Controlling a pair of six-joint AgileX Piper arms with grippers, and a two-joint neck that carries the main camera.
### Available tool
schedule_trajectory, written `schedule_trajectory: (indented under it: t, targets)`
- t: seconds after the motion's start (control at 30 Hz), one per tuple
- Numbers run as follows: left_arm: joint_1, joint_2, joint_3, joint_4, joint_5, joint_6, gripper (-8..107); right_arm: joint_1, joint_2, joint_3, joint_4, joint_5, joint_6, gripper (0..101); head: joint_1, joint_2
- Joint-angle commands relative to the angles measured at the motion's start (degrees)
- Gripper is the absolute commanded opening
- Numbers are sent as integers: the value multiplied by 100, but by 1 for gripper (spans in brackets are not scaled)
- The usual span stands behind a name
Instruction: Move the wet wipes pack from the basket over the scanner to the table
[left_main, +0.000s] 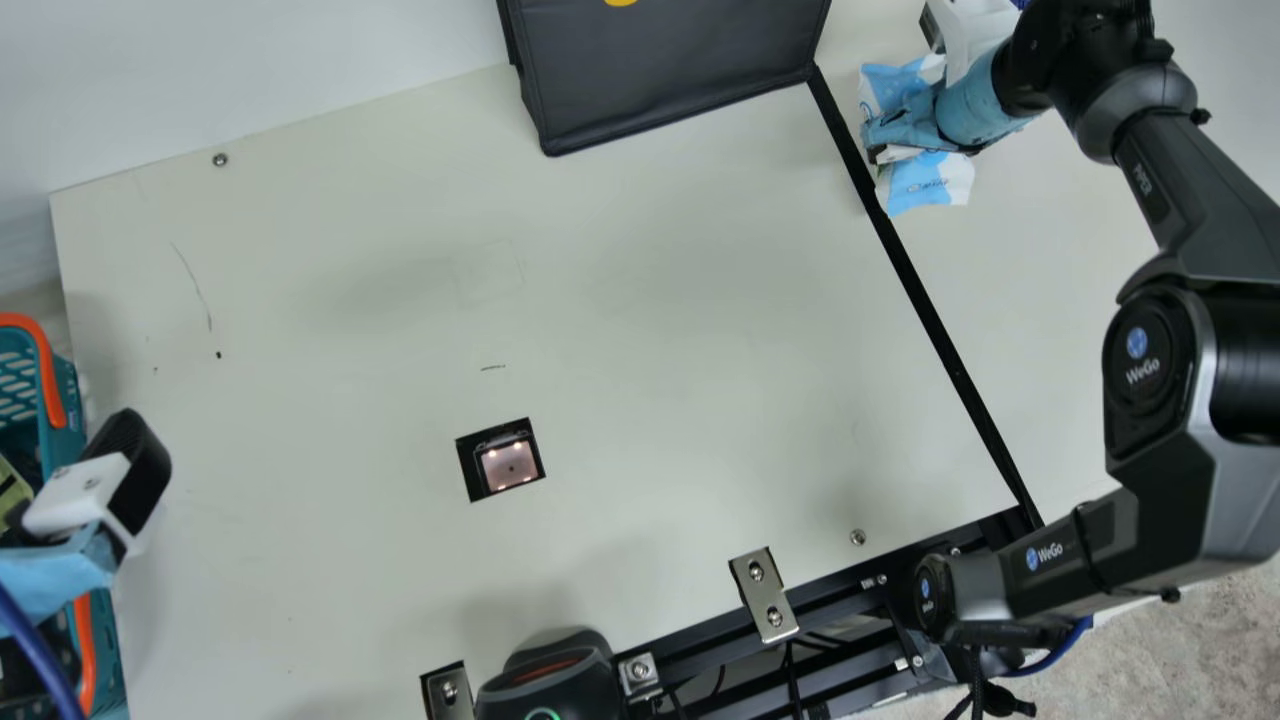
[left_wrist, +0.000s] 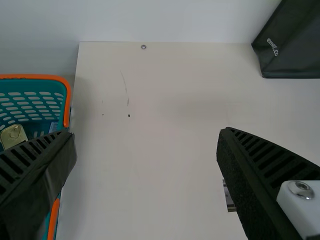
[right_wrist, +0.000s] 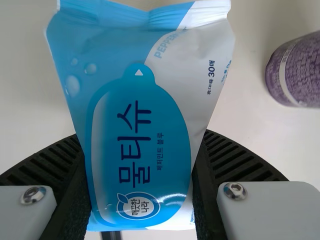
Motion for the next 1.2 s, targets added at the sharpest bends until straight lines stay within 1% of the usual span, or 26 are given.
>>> schedule_trajectory:
  t: [0.0,0.13,0.33,0.5,0.77,1.07,1.17]
  targets:
    - [0,0,0,0,0,0,90,0,178,-183,-120,45,-49,0,-175,-13]
    - [0,0,0,0,0,0,90,23,440,-426,-322,138,-102,0,-175,-13]
    - [0,0,0,0,0,0,90,52,724,-682,-479,263,-118,20,-175,-13]
    - [0,0,0,0,0,0,90,70,828,-768,-488,297,-147,37,-175,-13]
    - [0,0,0,0,0,0,90,92,804,-734,-484,243,-166,63,-175,-13]
    - [0,0,0,0,0,0,90,105,618,-617,-413,162,-230,94,-175,-13]
    - [0,0,0,0,0,0,90,128,474,-559,-415,109,-261,95,-175,-13]
